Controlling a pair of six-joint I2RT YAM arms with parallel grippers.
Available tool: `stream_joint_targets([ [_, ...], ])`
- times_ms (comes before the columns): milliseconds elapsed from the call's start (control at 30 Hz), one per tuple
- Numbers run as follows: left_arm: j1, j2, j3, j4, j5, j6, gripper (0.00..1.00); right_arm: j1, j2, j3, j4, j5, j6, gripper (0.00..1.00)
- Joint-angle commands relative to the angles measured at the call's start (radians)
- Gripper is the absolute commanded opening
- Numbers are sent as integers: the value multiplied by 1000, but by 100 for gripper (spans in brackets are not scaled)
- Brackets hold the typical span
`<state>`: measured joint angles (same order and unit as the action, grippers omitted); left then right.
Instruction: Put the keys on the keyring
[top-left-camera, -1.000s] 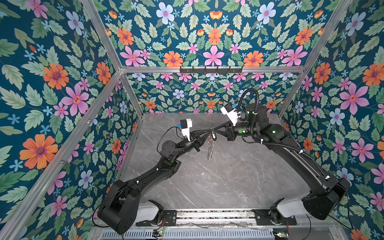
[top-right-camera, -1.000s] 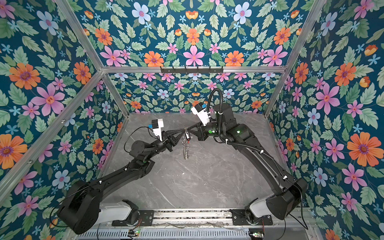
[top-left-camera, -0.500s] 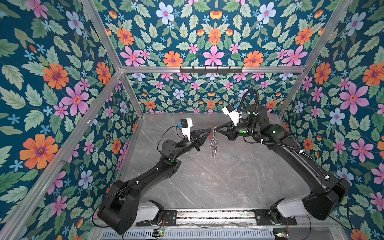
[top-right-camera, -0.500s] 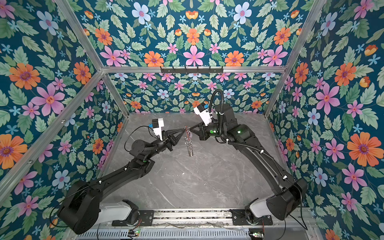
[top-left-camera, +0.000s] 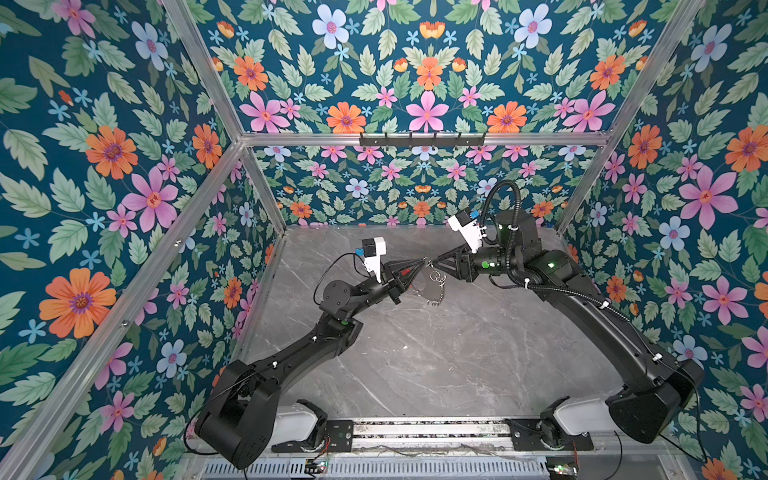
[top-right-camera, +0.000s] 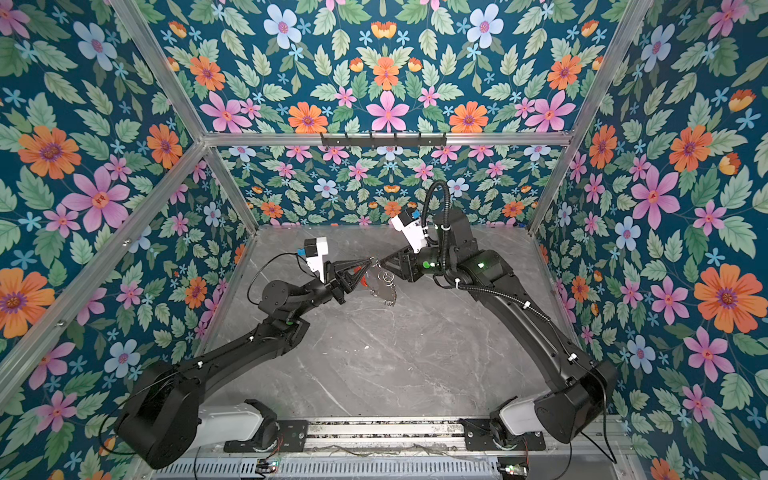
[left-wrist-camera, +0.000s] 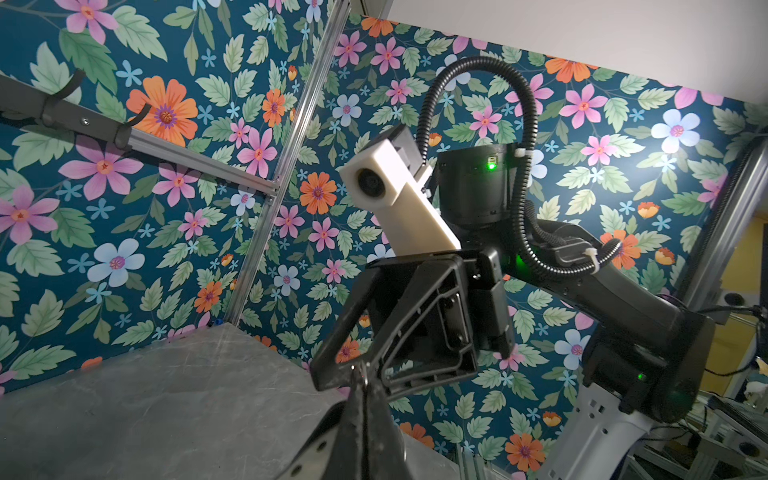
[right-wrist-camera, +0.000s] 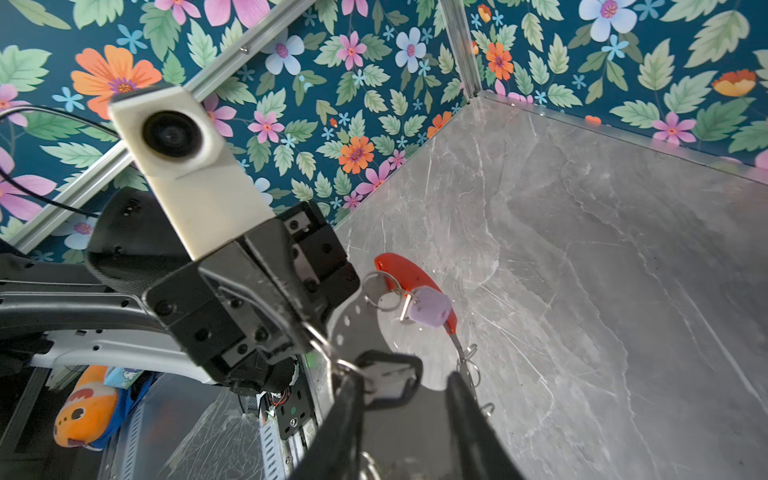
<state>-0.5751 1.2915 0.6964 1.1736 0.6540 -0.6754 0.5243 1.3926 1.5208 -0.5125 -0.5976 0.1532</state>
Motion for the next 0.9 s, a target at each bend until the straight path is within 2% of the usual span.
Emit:
stream_joint_targets([
  [0, 3, -13, 16, 18, 27, 37, 0, -17, -37, -5, -17, 39, -13, 47],
  [133, 5, -14, 43, -60, 81, 66, 0, -34, -49, 21, -33, 18, -54, 51],
  [233, 4, -6, 61, -75, 119, 55, 0, -34, -42, 27, 0, -74, -63, 50],
  [467, 4, 23, 67, 34, 132, -38, 0, -34, -30, -1, 86, -202, -30, 39],
  [867, 5, 36, 66, 86, 128, -82, 0, -34, -42, -63, 167, -252, 9, 25],
])
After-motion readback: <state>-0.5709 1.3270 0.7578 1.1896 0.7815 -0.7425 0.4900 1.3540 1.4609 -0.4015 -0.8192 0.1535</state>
